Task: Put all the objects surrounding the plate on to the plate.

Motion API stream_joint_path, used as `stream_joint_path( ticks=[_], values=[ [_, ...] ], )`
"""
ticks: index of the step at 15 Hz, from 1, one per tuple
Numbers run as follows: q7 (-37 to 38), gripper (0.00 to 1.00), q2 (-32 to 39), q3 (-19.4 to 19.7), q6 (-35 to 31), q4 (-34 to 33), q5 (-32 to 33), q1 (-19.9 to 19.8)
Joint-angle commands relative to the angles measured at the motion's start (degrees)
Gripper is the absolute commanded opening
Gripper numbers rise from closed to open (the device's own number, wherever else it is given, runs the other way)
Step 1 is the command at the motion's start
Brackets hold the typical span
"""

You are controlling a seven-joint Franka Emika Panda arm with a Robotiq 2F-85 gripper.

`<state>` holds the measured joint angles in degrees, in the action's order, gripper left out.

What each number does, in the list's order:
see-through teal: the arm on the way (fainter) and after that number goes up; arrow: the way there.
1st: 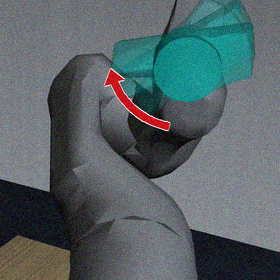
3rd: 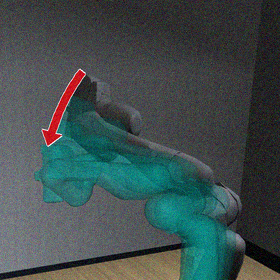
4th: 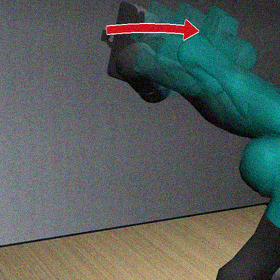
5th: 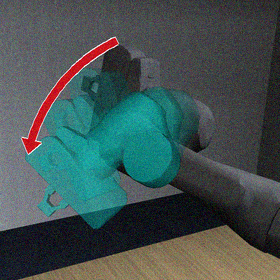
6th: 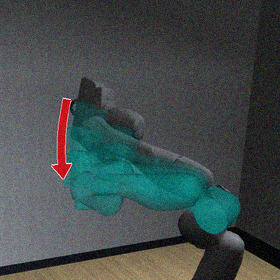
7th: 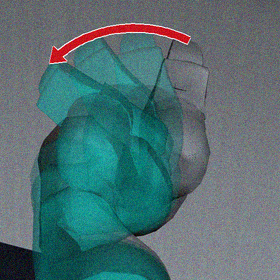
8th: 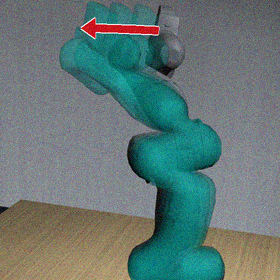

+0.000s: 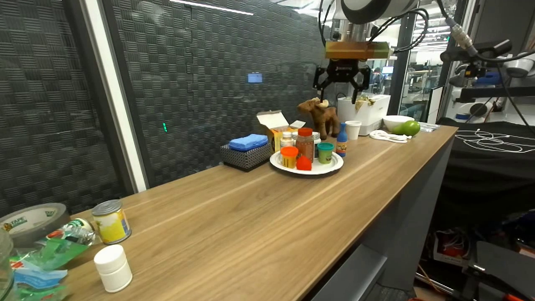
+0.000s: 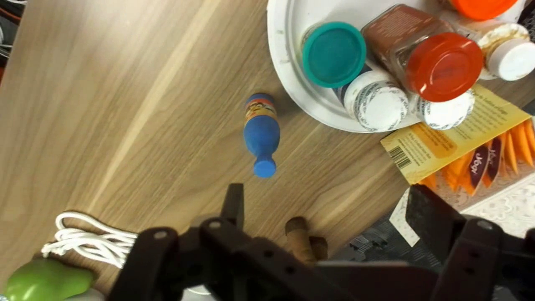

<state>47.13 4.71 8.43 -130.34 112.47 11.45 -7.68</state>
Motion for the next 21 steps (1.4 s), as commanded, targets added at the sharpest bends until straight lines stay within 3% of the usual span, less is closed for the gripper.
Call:
stream_joint_path(
  ticks=[1, 15, 17, 21],
  values=[
    [-2.45, 1.00, 4.11, 1.15, 3.28, -5.56, -2.49, -0.70],
    [-5.51, 1.00, 11.99, 3.24, 5.49, -10.49, -9.83, -2.17],
    [-5.86, 0.74, 12.51, 3.27, 6.33, -10.92, -10.38, -2.25],
    [-5.68, 0.42, 13.02, 3.49, 7.07, -11.59, -10.54, -2.24]
  ],
)
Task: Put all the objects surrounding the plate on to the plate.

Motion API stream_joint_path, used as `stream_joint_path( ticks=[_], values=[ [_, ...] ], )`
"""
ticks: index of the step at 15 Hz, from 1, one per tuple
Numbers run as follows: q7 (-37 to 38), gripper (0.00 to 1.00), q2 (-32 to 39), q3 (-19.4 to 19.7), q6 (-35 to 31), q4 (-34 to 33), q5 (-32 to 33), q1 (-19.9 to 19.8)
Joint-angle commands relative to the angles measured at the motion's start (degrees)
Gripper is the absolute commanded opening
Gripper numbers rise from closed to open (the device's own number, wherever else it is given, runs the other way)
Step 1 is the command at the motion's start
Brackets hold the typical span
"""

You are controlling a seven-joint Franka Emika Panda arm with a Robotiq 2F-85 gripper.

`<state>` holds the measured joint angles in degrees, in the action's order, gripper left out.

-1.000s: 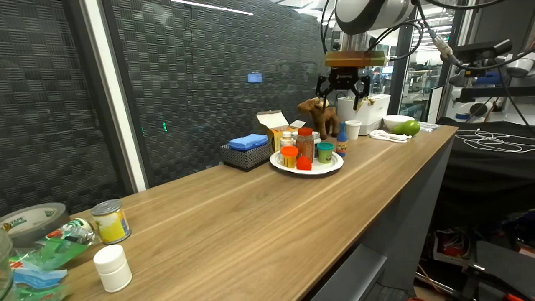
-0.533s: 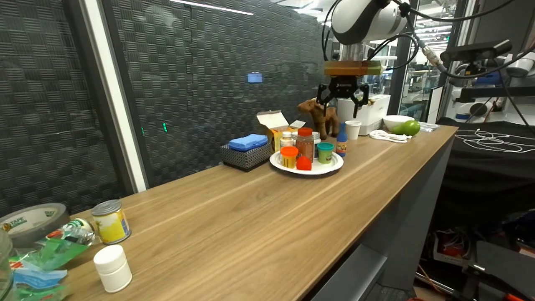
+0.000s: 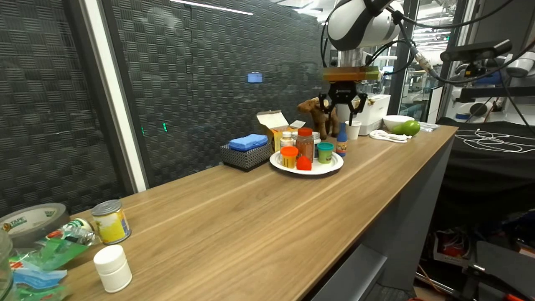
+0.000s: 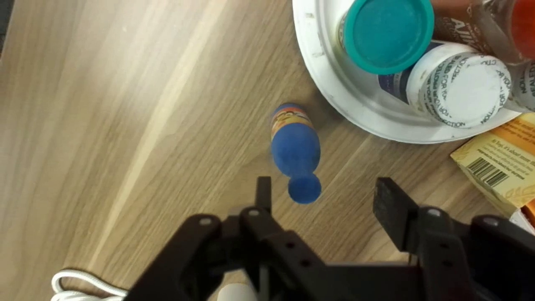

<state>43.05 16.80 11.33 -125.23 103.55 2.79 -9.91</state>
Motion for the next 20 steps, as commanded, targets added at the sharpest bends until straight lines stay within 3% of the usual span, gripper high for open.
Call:
stream_joint_path(
  ticks=[1, 5, 11, 20],
  values=[
    [-1.48, 0.35, 0.96, 0.65, 2.00, -2.78, -1.84, -0.01],
    [-0.94, 0.06, 0.46, 0.84, 1.88, -2.34, -1.63, 0.13],
    [1.38, 0.09, -1.57, 1.21, 0.14, -0.12, -0.71, 0.81],
    [12.15, 0.06, -16.28, 0.22, -8.02, 12.50, 5.06, 3.40]
  ],
)
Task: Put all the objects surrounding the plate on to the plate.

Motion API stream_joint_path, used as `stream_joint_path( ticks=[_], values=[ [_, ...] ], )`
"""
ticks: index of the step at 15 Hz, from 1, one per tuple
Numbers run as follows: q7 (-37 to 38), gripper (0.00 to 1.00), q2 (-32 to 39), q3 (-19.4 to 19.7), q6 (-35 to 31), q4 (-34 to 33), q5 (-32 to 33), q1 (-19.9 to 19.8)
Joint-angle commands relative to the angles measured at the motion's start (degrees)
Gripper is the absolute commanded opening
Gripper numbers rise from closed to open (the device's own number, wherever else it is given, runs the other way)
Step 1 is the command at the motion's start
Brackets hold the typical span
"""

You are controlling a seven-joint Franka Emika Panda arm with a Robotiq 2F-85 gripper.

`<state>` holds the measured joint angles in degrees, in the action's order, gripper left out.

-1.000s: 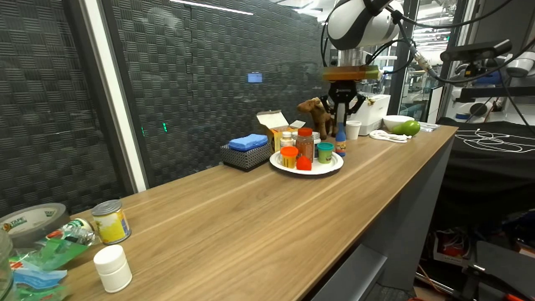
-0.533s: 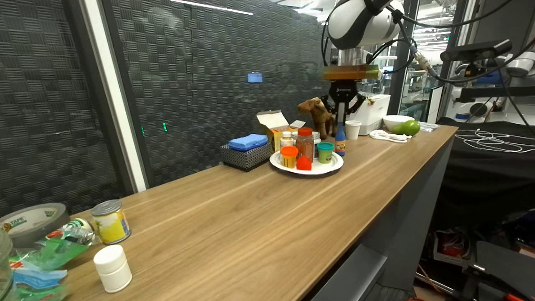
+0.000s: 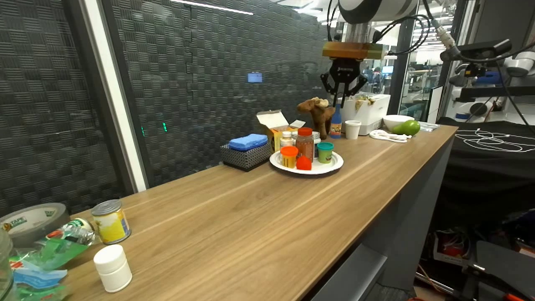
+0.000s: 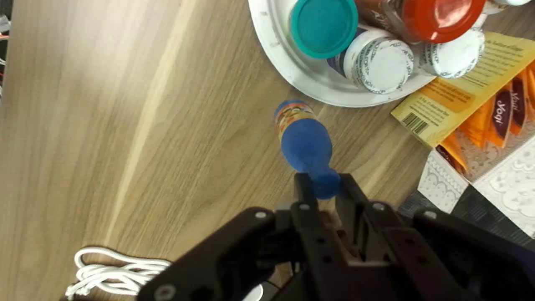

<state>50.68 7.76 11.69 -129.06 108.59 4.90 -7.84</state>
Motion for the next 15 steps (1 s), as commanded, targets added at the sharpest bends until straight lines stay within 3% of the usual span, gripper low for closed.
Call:
stream_joint_path(
  ticks=[1, 8, 15],
  values=[
    [5.58, 0.06, -8.92, -0.67, -5.38, 9.46, 3.80, 1.49],
    [6.70, 0.06, -14.70, -5.54, -9.29, 18.46, 4.37, 1.56],
    [5.25, 0.06, -13.40, -9.23, -9.02, 18.81, 4.15, 2.50]
  ],
)
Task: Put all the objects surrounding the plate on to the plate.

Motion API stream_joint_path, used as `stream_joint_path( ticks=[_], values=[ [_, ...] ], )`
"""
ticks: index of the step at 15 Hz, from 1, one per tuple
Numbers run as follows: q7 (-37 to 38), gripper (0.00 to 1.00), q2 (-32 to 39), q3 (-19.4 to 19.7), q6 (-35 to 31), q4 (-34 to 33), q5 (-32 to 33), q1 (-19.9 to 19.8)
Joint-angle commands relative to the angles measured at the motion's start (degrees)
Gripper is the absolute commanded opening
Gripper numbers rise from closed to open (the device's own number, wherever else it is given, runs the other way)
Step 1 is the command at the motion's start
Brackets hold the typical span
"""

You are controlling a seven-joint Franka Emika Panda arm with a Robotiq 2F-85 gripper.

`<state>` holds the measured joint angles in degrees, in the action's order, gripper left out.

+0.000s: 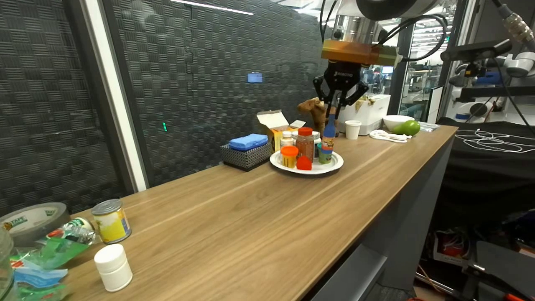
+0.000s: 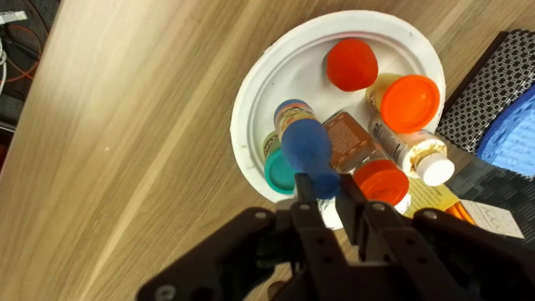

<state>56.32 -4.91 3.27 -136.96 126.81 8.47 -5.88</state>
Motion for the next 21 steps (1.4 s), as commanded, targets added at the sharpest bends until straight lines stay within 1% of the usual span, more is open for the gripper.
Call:
stream_joint_path(
  ticks=[1, 4, 8, 12, 20, 21],
  values=[
    [-0.76, 0.06, -0.12, -1.10, -1.24, 0.28, 0.50, 0.73],
    [-1.24, 0.06, 1.90, -1.52, -1.11, -0.74, 0.63, 1.21],
    [-0.82, 0.05, 4.72, -1.47, -0.39, -1.75, 3.78, 1.44],
    [-0.39, 0.06, 6.87, -1.05, -2.16, -2.58, 6.94, 1.85],
    [-0.40, 0.06, 8.26, -0.57, -5.56, -2.69, 6.89, 2.38],
    [-0.59, 0.44, 8.15, -0.54, -5.69, -2.50, 6.81, 2.38]
  ],
)
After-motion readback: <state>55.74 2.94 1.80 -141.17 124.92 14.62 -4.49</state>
